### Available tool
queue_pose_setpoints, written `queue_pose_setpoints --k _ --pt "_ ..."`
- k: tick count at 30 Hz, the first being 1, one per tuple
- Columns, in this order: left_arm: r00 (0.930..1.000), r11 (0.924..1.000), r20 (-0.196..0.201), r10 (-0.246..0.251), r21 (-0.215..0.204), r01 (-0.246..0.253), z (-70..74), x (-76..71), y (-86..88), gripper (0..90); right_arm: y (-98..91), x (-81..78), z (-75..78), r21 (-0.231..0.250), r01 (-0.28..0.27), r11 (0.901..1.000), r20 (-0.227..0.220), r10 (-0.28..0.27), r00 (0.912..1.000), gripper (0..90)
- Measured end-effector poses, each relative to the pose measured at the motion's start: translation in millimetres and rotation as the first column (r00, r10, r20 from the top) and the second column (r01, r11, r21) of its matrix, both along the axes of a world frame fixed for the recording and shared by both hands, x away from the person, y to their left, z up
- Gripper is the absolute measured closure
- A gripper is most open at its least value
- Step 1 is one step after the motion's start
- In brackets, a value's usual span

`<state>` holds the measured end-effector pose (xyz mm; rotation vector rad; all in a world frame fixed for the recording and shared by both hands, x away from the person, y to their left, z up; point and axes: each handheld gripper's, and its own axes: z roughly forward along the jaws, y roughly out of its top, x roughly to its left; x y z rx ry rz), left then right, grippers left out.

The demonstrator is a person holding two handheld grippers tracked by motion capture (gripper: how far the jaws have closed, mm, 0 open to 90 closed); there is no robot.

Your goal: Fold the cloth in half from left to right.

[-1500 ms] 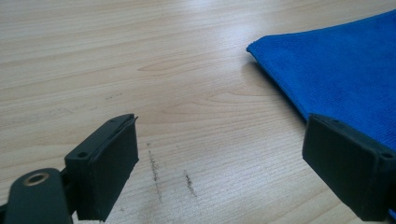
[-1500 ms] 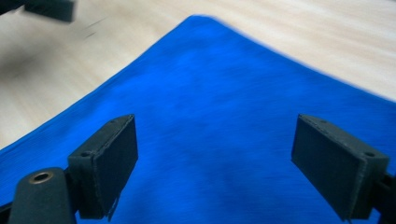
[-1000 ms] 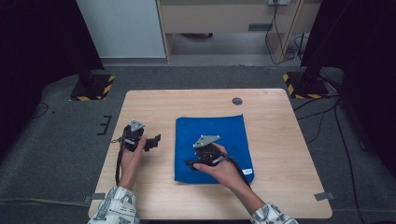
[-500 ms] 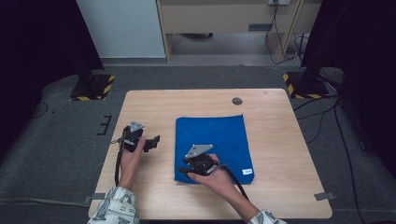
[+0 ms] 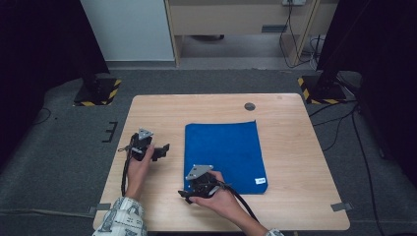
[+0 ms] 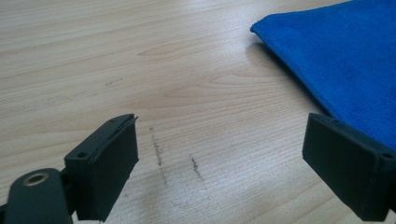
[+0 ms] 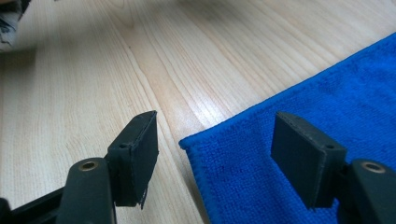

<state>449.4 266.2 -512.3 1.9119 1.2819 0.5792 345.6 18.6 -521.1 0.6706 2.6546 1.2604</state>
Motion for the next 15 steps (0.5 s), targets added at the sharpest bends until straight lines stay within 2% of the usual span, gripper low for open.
queue_pose_setpoints --k 7,15 --pt "1.0 0.9999 0.003 -0.002 -0.014 0.002 0.9 0.0 0.8 9.7 1.9 -1.5 -3.5 -0.025 0.001 0.9997 0.022 -0.001 0.9998 35.9" --pt "0.9999 0.9998 0.0 -0.01 -0.019 0.01 0.5 0.1 -0.4 9.6 2.0 -2.8 -4.5 -0.022 0.012 0.9997 0.023 -0.012 0.9997 35.6"
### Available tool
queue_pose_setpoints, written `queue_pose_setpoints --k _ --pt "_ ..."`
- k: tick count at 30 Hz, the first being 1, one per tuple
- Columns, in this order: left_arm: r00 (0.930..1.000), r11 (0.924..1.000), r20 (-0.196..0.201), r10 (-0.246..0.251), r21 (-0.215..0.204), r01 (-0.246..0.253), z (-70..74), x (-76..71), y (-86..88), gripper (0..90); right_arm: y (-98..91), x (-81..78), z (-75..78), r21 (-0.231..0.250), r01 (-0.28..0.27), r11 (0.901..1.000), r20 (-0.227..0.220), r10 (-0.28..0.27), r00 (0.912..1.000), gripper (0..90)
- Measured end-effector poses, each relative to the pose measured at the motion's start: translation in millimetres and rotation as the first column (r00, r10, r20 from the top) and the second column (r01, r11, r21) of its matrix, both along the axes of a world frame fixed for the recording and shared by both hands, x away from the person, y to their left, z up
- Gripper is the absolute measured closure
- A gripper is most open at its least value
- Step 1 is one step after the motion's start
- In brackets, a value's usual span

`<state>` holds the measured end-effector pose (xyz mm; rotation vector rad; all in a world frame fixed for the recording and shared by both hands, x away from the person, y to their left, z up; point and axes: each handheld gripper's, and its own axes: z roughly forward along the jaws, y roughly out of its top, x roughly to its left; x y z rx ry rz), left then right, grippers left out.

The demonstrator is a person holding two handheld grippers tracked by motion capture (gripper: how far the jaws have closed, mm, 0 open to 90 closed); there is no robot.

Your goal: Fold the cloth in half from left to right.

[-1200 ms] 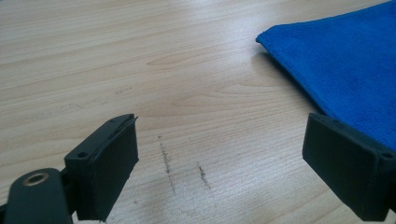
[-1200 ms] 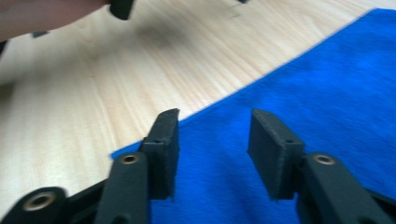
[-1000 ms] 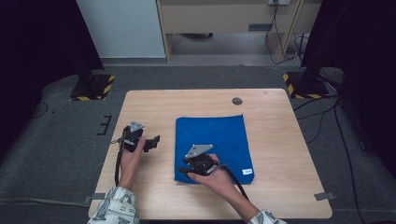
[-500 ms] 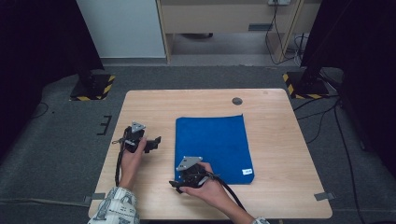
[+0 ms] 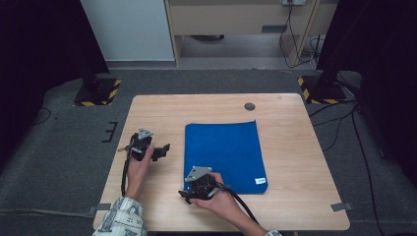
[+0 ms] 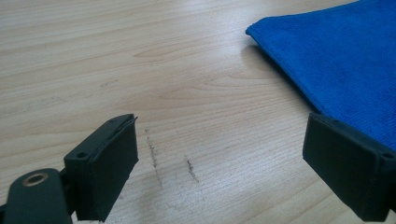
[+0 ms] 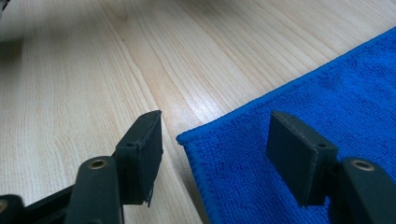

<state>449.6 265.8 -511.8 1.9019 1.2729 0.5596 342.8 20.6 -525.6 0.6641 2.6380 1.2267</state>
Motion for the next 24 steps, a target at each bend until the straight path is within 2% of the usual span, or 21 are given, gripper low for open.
queue_pose_setpoints --k 4,7,8,9,13,14,15,16,17,19,24 --pt "1.0 1.0 -0.001 -0.003 0.001 0.003 0.3 0.0 -0.3 9.6 1.4 -0.5 -1.6 -0.005 -0.003 1.0 0.004 0.003 1.0 38.1" --pt "1.0 1.0 -0.003 0.003 0.001 -0.003 0.0 0.1 -0.4 9.6 -0.4 0.5 -2.3 -0.019 0.017 0.9997 0.016 -0.017 0.9997 48.9" --pt "1.0 1.0 -0.003 0.003 0.001 -0.003 0.0 0.1 -0.4 9.6 -0.4 0.5 -2.3 -0.019 0.017 0.9997 0.016 -0.017 0.9997 48.9" --pt "1.0 1.0 -0.005 0.003 0.001 -0.003 0.0 0.1 -0.2 9.6 -2.1 1.0 -1.9 -0.019 0.026 0.9995 0.024 -0.025 0.9994 56.5" --pt "1.0 1.0 -0.004 -0.001 -0.001 0.001 0.3 0.2 -0.2 9.6 -5.1 3.0 -0.8 -0.023 0.035 0.9991 0.034 -0.034 0.9988 70.7" --pt "1.0 1.0 -0.004 -0.001 -0.001 0.001 0.3 0.2 -0.2 9.6 -5.1 3.0 -0.8 -0.023 0.035 0.9991 0.034 -0.034 0.9988 70.7" --pt "1.0 1.0 -0.003 -0.006 0.002 0.006 0.4 0.2 -0.8 9.6 -6.1 3.3 0.2 -0.02 0.034 0.9992 0.033 -0.034 0.9989 76.0" --pt "1.0 1.0 -0.003 -0.006 0.002 0.006 0.4 0.2 -0.8 9.6 -6.1 3.3 0.2 -0.02 0.034 0.9992 0.033 -0.034 0.9989 76.0" --pt "0.9999 0.9999 -0.007 -0.013 0.0 0.013 0.0 0.5 -1.4 9.6 -7.3 3.5 1.5 -0.01 0.033 0.9994 0.037 -0.033 0.9988 80.3" --pt "0.9998 0.9999 -0.008 -0.016 -0.002 0.016 -0.1 0.5 -1.8 9.6 -8.2 3.8 2.7 -0.004 0.034 0.9994 0.031 -0.034 0.9989 84.1" --pt "0.9991 0.999 -0.017 -0.04 -0.022 0.039 2.0 2.2 -8.3 9.4 -7.8 3.5 6.2 0.019 0.033 0.9993 0.01 -0.033 0.9994 85.1"
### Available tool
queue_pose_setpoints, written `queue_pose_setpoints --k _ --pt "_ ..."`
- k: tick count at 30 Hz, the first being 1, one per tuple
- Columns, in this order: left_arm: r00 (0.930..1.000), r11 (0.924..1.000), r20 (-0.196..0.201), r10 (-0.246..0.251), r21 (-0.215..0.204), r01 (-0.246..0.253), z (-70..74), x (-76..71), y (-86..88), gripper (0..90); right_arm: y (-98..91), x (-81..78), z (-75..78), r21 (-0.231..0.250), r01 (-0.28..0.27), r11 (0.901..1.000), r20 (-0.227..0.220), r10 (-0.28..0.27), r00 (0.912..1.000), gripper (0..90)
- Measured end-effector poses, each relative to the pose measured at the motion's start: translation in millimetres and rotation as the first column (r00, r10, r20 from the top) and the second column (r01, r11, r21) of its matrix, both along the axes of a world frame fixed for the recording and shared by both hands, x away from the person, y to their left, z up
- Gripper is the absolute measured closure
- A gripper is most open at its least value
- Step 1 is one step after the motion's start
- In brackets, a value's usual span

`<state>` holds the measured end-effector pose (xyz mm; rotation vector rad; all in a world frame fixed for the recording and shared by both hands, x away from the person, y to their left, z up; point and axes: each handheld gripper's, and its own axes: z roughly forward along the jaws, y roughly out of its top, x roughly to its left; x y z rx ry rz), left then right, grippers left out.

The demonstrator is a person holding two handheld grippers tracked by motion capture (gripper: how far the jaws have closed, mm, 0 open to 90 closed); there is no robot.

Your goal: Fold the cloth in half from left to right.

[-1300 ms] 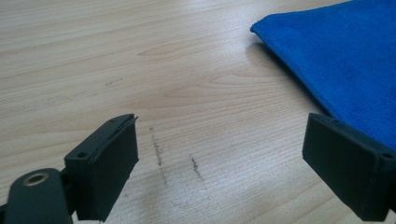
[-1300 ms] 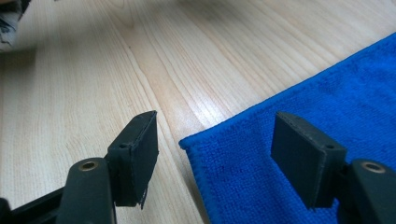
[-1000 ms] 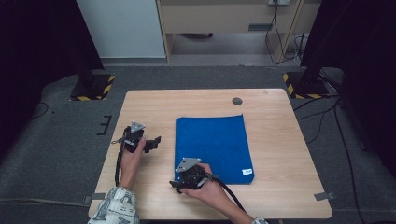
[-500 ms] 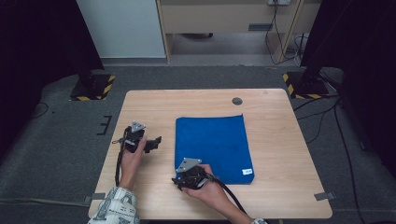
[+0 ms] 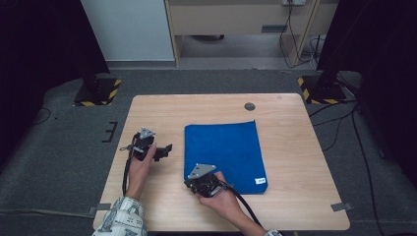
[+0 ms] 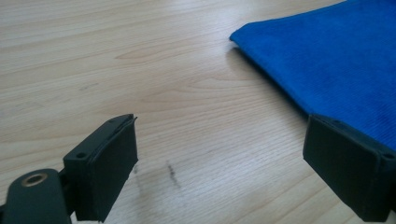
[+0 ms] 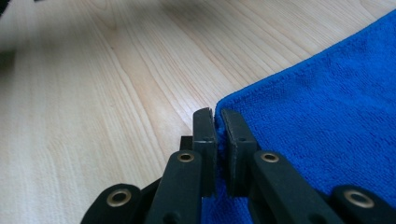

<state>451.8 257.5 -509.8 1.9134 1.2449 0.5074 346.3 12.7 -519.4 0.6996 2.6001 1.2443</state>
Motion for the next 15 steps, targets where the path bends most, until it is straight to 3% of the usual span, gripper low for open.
queue_pose_setpoints --k 4,10,15 --pt "0.9999 0.9999 0.0 -0.016 0.006 0.016 1.7 1.4 -4.8 9.8 4.3 -3.0 2.2 0.01 -0.015 0.9998 -0.01 0.015 0.9998 85.1" --pt "0.9989 0.9983 0.005 -0.047 -0.035 0.047 7.2 6.4 -11.4 11.8 20.2 -12.7 1.5 0.016 -0.042 0.999 -0.032 0.043 0.9986 84.2" --pt "0.9983 0.9976 -0.021 -0.054 -0.044 0.053 7.6 19.8 -21.4 15.1 35.9 -18.6 1.2 0.025 -0.032 0.9992 -0.034 0.033 0.9989 83.8"
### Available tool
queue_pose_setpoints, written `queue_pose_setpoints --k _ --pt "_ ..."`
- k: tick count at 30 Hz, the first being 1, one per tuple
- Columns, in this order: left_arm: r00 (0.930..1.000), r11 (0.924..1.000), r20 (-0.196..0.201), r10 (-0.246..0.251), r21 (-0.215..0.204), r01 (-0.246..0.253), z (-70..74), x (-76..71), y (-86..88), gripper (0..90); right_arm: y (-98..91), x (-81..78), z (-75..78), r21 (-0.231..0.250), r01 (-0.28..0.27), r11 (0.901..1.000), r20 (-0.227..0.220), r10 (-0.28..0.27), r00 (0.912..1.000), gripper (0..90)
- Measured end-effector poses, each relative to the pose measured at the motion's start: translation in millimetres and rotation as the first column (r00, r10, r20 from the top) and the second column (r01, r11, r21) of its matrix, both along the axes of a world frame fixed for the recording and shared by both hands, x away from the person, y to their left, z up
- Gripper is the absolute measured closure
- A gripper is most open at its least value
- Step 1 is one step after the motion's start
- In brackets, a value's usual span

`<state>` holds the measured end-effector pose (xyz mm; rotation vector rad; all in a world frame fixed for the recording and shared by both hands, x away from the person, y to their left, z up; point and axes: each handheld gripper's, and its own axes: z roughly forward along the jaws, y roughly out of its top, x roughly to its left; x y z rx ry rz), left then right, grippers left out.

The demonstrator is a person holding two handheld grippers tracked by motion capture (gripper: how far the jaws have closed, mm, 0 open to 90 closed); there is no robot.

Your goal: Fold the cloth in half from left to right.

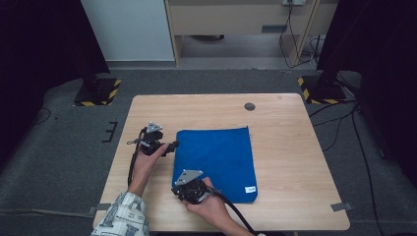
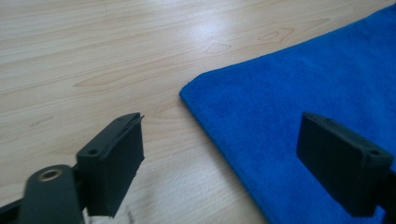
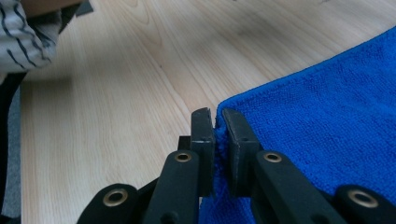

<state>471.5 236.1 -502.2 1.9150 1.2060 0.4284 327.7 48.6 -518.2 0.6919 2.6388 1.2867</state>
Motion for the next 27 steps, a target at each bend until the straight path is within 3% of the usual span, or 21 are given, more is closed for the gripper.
queue_pose_setpoints --k 7,9,12,16,18,21,24,27 --pt "0.9999 0.9985 0.001 -0.014 -0.053 0.014 7.7 16.2 -6.6 26.2 7.7 -0.5 3.3 0.012 0.0 0.9999 -0.008 0.0 1.0 84.7" --pt "0.9997 0.999 0.001 -0.024 -0.039 0.024 7.0 18.6 -9.0 30.1 7.7 -1.7 2.9 0.011 -0.002 0.9999 -0.007 0.003 1.0 84.6" --pt "0.9989 0.997 -0.018 -0.043 0.063 0.044 -1.4 27.6 -19.8 32.2 7.0 -4.5 -0.8 0.01 -0.007 0.9999 -0.015 0.007 0.9999 84.6" --pt "0.9991 0.9912 -0.027 -0.031 0.127 0.035 -11.4 36.5 -22.1 40.0 7.7 -9.8 -8.4 -0.012 -0.019 0.9998 -0.006 0.019 0.9998 84.7" --pt "0.9989 0.99 -0.042 -0.018 0.139 0.024 -15.0 40.3 -20.8 41.5 6.9 -9.9 -9.0 0.004 -0.009 1.0 -0.007 0.009 0.9999 84.9" --pt "0.9993 0.9908 -0.035 0.012 0.135 -0.007 -16.8 44.5 -17.4 43.8 6.9 -9.9 -8.2 -0.002 -0.011 0.9999 -0.004 0.011 0.9999 84.9" --pt "0.999 0.9867 -0.035 0.029 0.161 -0.023 -16.4 49.8 -14.4 44.8 7.5 -10.6 -6.7 0.005 -0.008 1.0 -0.002 0.008 1.0 84.9" --pt "0.9983 0.9873 -0.055 0.018 0.159 -0.009 -17.2 54.8 -15.0 44.7 8.1 -11.9 -7.1 0.005 -0.011 0.9999 -0.002 0.011 0.9999 84.9"
